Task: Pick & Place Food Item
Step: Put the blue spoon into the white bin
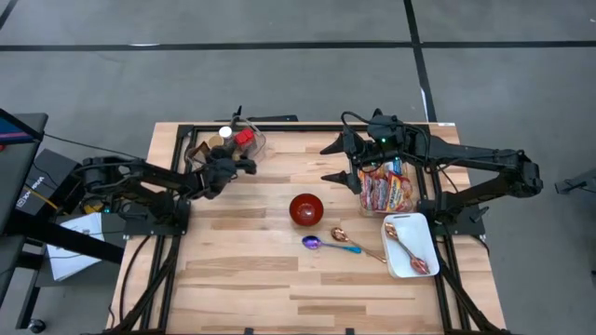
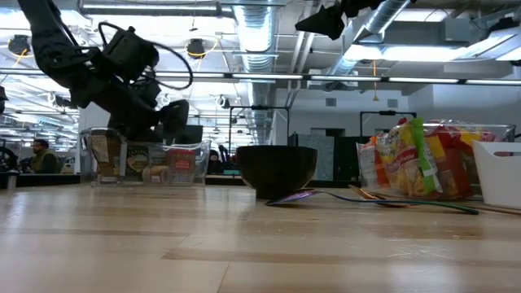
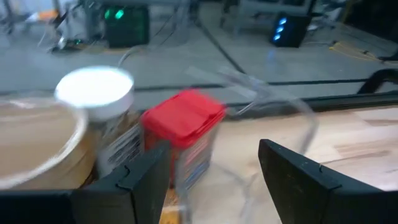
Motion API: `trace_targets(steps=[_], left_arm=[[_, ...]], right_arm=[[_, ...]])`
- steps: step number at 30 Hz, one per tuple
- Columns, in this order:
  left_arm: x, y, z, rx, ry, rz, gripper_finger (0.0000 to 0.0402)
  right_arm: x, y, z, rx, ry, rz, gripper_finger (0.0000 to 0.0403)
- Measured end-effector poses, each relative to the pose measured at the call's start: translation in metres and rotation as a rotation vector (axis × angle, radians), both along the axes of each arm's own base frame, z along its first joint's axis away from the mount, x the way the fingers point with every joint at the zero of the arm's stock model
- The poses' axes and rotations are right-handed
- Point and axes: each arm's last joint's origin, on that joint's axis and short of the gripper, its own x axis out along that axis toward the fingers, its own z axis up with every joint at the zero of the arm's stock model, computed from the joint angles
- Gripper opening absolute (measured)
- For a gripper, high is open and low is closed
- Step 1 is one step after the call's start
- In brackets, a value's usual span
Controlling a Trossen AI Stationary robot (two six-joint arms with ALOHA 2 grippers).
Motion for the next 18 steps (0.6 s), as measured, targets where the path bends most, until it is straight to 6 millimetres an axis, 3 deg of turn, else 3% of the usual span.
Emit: trace_targets(steps=[8,15,18], left_arm=[[0.009,-0.019,0.029,0.171,0.012,-0.185,0.0231],[0.007,-0.052,0.065,0.366,0.004,-0.585,0.0205],[0.002,-0.067,0.071,0.425,-0.037,-0.793,0.0194]], right_arm=[[0.000,0.000,-0.001,0.002,0.010,-0.002,0.0366],[-0.006,-0.010,-0.009,0.028,0.094,-0.050,0.0366],[-0.010,-0.016,-0.013,0.053,0.146,-0.079,0.0366]])
